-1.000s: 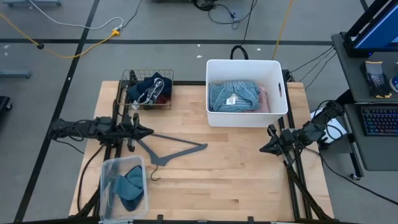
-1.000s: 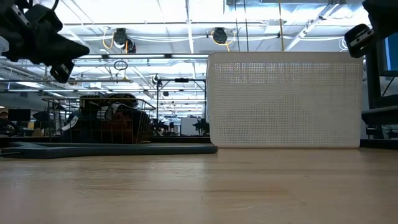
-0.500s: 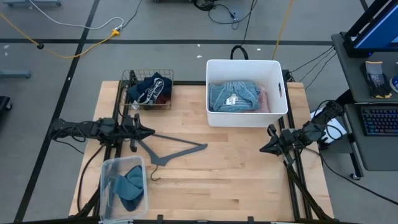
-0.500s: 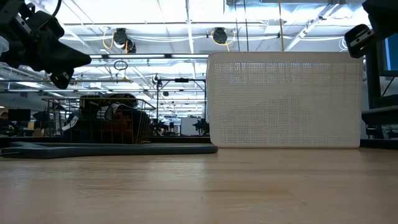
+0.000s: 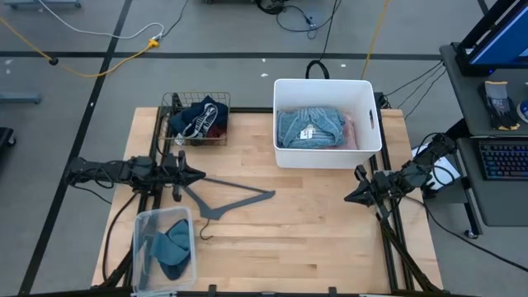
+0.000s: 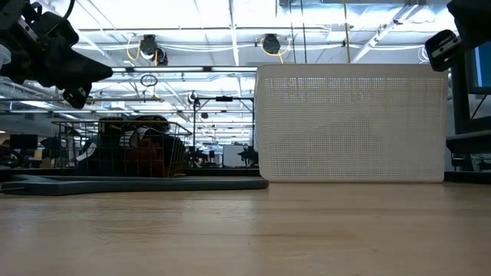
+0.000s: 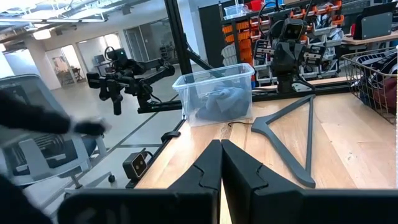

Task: Pick & Place Cloths
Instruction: Return to Home Position

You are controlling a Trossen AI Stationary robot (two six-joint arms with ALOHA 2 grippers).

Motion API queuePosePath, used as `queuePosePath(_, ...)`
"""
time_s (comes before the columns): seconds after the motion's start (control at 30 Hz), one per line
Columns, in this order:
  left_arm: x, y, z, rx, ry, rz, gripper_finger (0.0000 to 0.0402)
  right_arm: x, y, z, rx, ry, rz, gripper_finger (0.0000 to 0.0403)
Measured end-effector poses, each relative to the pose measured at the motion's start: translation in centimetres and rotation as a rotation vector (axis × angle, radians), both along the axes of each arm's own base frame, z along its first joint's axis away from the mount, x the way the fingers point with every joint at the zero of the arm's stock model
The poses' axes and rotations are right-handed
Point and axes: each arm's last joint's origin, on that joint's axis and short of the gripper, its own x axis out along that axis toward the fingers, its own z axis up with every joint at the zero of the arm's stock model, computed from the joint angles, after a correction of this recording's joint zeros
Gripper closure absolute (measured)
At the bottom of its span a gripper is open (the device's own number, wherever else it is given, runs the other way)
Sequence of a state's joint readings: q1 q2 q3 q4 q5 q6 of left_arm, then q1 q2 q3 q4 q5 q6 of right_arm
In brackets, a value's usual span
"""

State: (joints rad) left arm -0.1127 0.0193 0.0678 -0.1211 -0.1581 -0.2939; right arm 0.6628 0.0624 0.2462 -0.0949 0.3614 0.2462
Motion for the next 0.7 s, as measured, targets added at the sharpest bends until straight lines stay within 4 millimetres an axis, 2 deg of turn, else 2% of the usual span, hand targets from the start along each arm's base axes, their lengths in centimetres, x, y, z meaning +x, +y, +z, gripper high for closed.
queuePosePath(0.7,0.01,0.00,0.10,0.001,-0.012,-0.001,0.0382,0.00,0.00,0.01,0.000,0.000,0.000,0.0403)
